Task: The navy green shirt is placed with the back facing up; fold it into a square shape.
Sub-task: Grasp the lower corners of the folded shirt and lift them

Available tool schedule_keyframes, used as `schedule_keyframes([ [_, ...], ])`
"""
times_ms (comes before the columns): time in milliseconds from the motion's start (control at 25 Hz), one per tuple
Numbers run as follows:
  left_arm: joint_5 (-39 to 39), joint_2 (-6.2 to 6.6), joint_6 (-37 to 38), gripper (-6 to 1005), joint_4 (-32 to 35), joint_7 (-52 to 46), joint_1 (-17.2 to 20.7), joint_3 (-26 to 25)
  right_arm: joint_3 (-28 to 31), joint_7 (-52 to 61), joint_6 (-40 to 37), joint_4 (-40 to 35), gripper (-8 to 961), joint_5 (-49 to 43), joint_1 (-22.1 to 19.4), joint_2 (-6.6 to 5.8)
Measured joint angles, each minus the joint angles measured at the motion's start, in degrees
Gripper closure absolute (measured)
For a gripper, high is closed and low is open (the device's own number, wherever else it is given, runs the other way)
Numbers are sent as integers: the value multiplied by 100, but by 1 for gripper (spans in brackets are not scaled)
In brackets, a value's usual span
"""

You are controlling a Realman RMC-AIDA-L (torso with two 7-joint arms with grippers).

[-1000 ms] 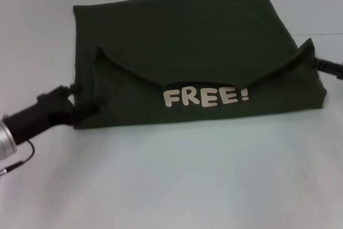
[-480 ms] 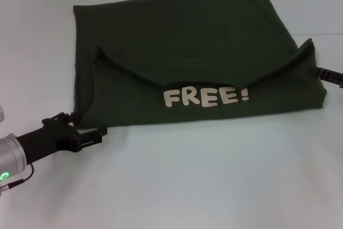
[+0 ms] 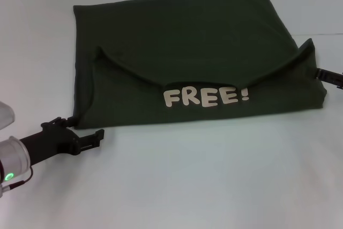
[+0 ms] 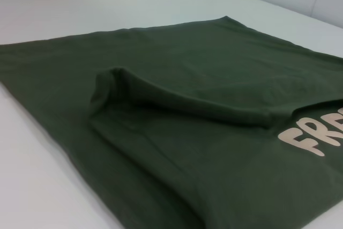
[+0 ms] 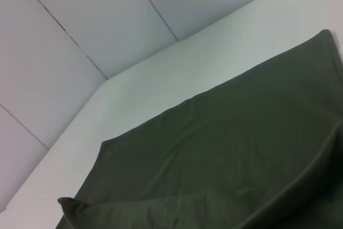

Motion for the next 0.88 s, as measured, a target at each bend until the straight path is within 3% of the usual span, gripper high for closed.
schedule_keyframes([
  [880,75,27,-80,237,-9,-125,-90,148,0,-17,6,60,175,8,-16,-1],
])
